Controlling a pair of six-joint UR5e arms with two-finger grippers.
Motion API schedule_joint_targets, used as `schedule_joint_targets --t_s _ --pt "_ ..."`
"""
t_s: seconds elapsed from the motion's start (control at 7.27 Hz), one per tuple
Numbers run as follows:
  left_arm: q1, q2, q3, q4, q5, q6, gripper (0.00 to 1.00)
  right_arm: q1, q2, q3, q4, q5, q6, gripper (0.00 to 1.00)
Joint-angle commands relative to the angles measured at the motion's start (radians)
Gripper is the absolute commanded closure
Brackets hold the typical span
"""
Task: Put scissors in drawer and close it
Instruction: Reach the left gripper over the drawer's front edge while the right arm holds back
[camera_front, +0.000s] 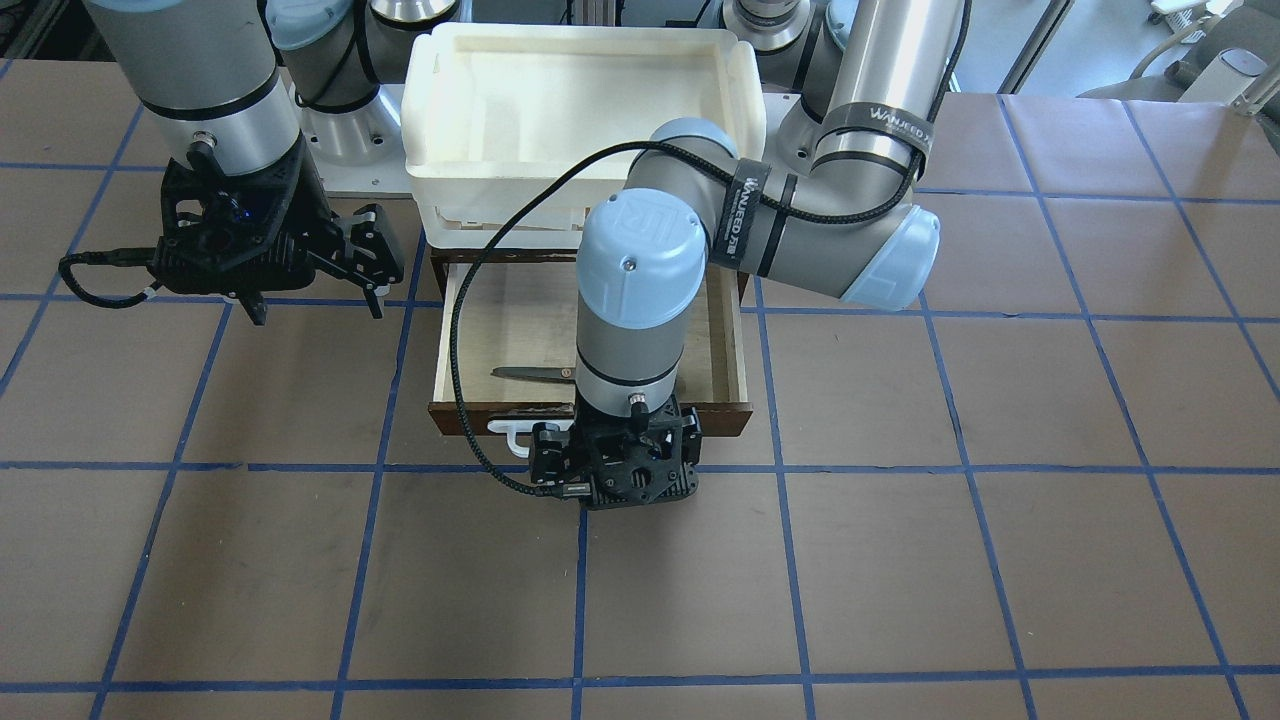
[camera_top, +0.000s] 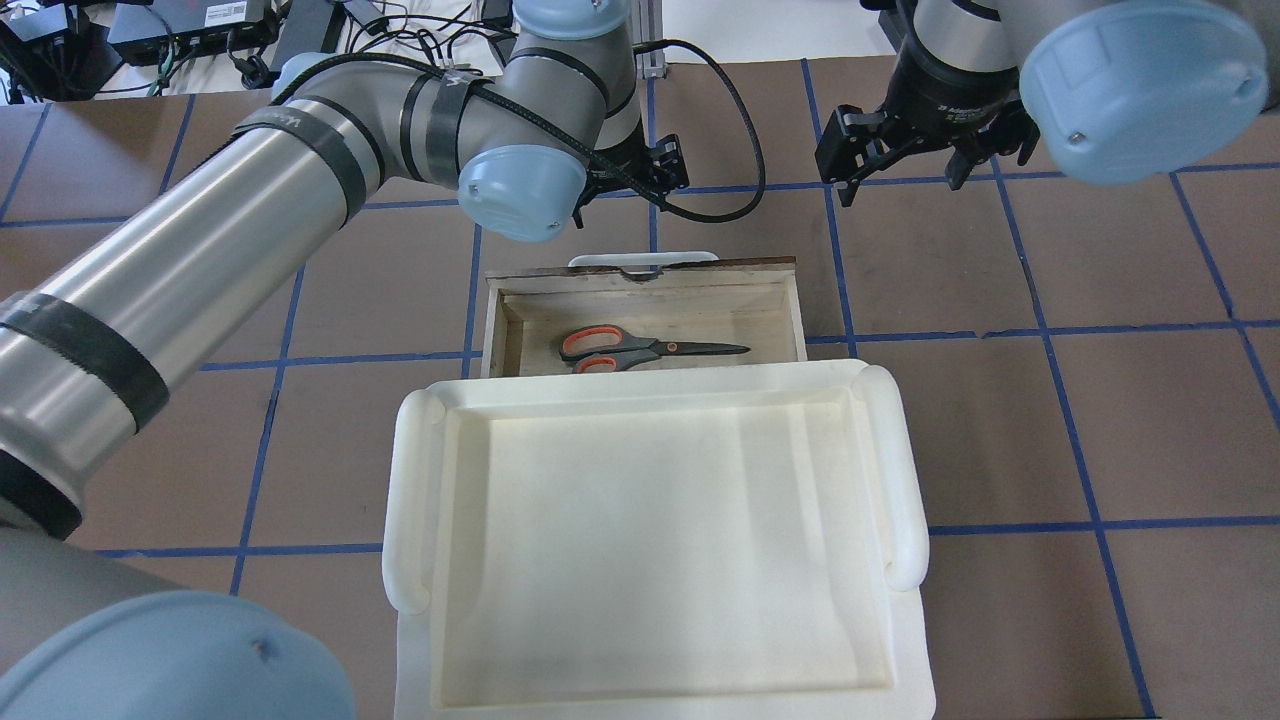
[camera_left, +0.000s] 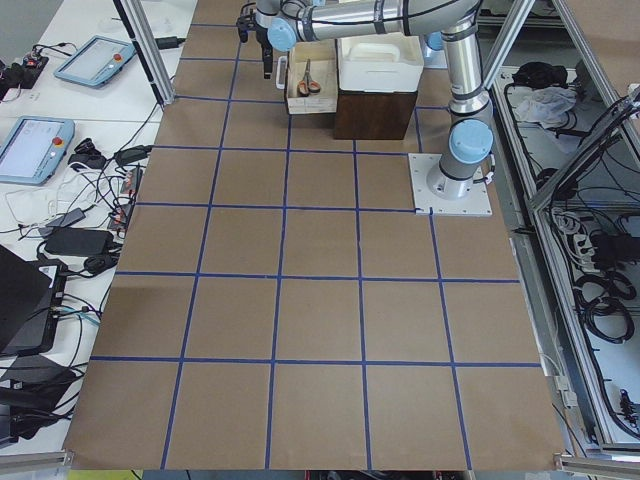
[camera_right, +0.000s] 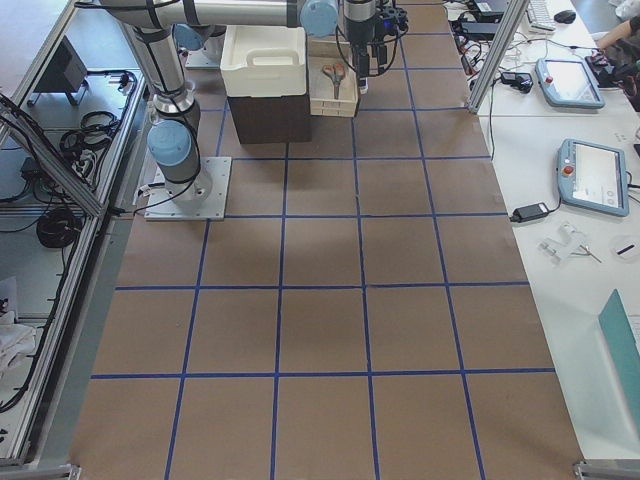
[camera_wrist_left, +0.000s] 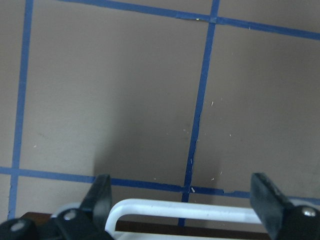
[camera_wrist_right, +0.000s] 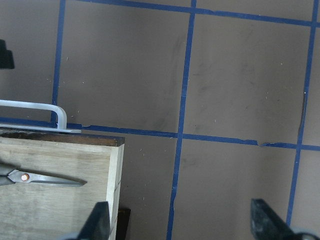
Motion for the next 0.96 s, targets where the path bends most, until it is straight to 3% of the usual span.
schedule_joint_targets --t_s 0.0,0.83 --pt "-0.017 -0.081 0.031 0.002 0.0 -0.009 0.0 0.001 -0.001 -0.001 -0.002 0.007 0.003 0.0" --pt "-0.029 -0.138 0.033 -0.125 -0.007 0.001 0.0 -0.002 -0.017 0.0 0.006 -0.005 0.003 0.0"
